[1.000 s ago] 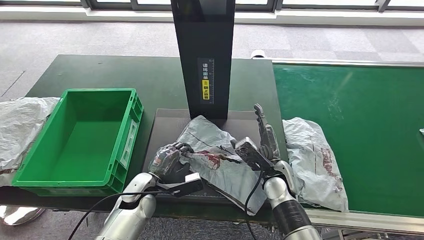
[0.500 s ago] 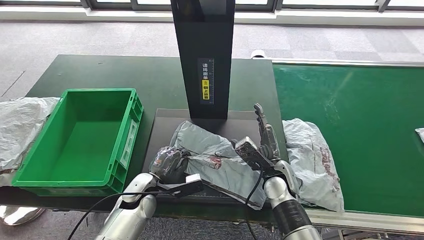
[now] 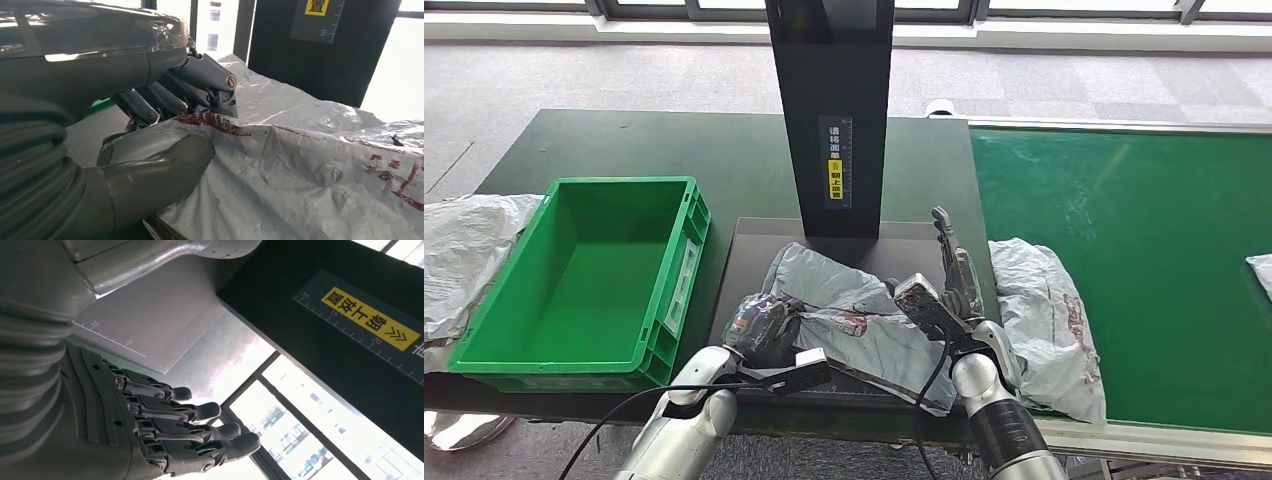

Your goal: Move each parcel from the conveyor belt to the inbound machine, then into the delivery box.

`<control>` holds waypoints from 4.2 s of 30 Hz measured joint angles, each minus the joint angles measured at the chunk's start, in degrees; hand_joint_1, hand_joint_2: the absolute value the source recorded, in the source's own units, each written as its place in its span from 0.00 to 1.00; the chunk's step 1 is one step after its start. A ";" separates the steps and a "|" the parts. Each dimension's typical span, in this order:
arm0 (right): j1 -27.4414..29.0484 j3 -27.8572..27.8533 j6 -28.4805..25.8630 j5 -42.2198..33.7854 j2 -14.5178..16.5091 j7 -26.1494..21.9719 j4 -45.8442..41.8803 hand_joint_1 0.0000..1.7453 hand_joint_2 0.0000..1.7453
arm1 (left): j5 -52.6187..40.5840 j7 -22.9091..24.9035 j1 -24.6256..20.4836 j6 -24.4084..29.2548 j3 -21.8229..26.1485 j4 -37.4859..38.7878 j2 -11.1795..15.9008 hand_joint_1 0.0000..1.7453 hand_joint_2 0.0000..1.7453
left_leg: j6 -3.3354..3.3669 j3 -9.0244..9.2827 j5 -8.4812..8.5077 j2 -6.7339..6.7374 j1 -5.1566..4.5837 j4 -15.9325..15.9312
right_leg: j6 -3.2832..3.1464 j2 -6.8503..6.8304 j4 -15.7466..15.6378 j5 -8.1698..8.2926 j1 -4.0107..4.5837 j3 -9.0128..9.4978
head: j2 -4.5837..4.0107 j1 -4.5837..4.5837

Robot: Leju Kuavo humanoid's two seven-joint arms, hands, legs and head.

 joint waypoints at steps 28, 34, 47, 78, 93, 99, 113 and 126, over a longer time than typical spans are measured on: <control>0.00 0.00 0.00 0.00 0.00 0.00 0.00 0.00 1.00 | 0.00 0.01 0.00 0.00 -0.07 0.00 0.00 1.00 1.00 | 0.00 0.00 0.00 0.00 0.00 0.00 | 0.00 0.00 0.00 0.00 0.00 0.00 | 0.00 0.00; -0.01 0.00 0.01 0.00 0.00 0.00 0.00 0.00 1.00 | 0.00 0.01 -0.01 0.00 -0.08 0.00 0.00 1.00 1.00 | 0.00 0.00 0.00 0.00 0.00 0.00 | 0.00 0.00 0.00 0.00 0.00 0.00 | 0.00 0.00; -0.01 0.00 0.00 0.01 0.00 0.00 0.00 0.00 1.00 | 0.00 0.02 -0.01 0.00 -0.09 0.00 0.01 1.00 1.00 | 0.00 0.00 0.00 0.00 0.00 0.00 | 0.00 0.00 0.00 0.00 0.00 0.00 | 0.00 0.00; 19.73 0.28 -12.99 -3.55 -2.65 2.76 -46.76 0.00 1.00 | -20.15 10.11 7.88 26.84 13.85 -54.75 -5.73 1.00 1.00 | 0.02 -0.05 -0.09 -0.09 0.01 0.03 | 0.06 -0.09 0.00 -0.15 0.01 0.02 | 0.00 0.00; 21.34 0.27 -9.90 -1.72 -2.36 0.45 -48.32 0.00 1.00 | -20.05 17.85 5.33 26.57 17.80 -43.39 -5.18 1.00 1.00 | 0.01 -0.02 -0.05 -0.07 0.02 0.03 | 0.02 -0.11 -0.01 -0.13 0.05 0.05 | 0.01 -0.01; 21.46 0.24 -9.51 -1.55 -2.28 0.35 -48.60 0.00 1.00 | -19.87 18.56 3.58 26.54 20.00 -35.72 -2.77 1.00 1.00 | -0.04 -0.03 0.01 -0.03 0.04 0.03 | -0.06 -0.05 -0.01 -0.07 0.13 0.02 | 0.01 0.00; 21.46 0.24 -9.51 -1.55 -2.27 0.35 -48.61 0.00 1.00 | -19.85 18.56 2.73 26.57 20.90 -31.58 -1.43 1.00 1.00 | -0.02 -0.05 -0.01 -0.03 0.03 0.03 | -0.06 -0.06 -0.02 -0.07 0.12 0.02 | 0.01 0.00; 21.43 -0.31 -7.01 -0.73 -1.62 1.11 -49.70 0.00 1.00 | -16.04 15.44 -2.07 26.59 35.15 -20.43 -0.04 1.00 1.00 | -0.06 -0.01 0.02 0.01 0.05 0.01 | -0.08 -0.01 -0.01 -0.06 0.18 0.01 | 0.01 0.00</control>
